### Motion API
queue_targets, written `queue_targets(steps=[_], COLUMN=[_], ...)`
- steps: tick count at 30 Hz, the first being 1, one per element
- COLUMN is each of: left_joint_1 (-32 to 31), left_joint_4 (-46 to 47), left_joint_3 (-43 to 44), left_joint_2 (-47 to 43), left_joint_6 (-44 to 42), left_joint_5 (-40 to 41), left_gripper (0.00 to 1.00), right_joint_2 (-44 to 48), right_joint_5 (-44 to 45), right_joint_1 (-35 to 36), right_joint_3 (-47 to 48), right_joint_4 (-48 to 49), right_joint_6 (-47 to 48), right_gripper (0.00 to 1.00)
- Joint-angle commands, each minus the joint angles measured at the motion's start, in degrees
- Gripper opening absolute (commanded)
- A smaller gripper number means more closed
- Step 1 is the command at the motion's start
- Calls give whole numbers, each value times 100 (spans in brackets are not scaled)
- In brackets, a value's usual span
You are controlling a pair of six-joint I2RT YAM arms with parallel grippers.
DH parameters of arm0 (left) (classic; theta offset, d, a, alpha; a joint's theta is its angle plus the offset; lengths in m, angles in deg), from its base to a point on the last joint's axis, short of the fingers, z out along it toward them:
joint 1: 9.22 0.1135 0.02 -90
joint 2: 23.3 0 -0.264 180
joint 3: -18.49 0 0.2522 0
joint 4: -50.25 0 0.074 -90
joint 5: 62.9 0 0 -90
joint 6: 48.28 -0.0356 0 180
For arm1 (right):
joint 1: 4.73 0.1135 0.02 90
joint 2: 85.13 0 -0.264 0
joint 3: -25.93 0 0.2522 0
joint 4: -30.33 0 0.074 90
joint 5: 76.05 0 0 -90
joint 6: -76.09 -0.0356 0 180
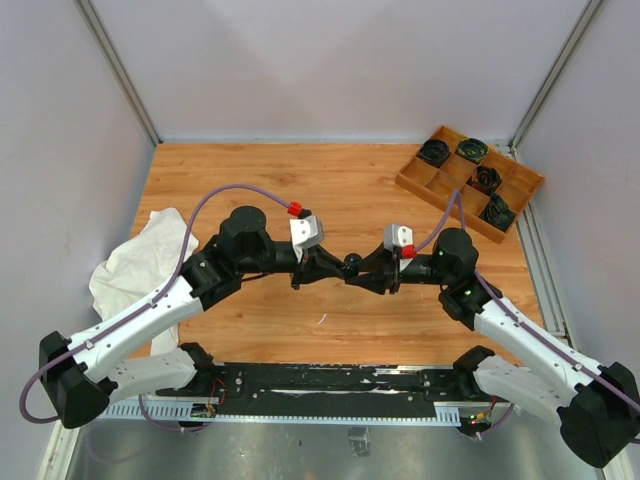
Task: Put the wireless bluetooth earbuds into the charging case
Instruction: Pick up the charging case at the center of the board.
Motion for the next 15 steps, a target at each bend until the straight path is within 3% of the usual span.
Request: queue_targets(steps=[1, 4, 6, 9, 15], left_joint_1=[33, 32, 33, 36, 39], left_joint_4=[-229, -242, -197, -134, 108], left_joint_3=[322, 353, 339, 296, 104], left_joint_2=[128, 132, 104, 50, -35], left_joint_6=[-132, -133, -94, -19, 161], left_joint_5=[-164, -103, -27, 100, 384], left_gripper=[0, 5, 20, 34, 57], right_joint_2=[-71, -124, -159, -224, -299], right_joint_5=[-96, -77, -25, 60, 167], right_joint_1=[77, 82, 77, 79, 76], right_joint_3=[-212, -380, -526, -732, -983], right_joint_4=[779, 1198, 1542, 2060, 2749], right_joint_6=[-274, -400, -501, -662, -953], right_gripper=[19, 12, 7, 1, 1])
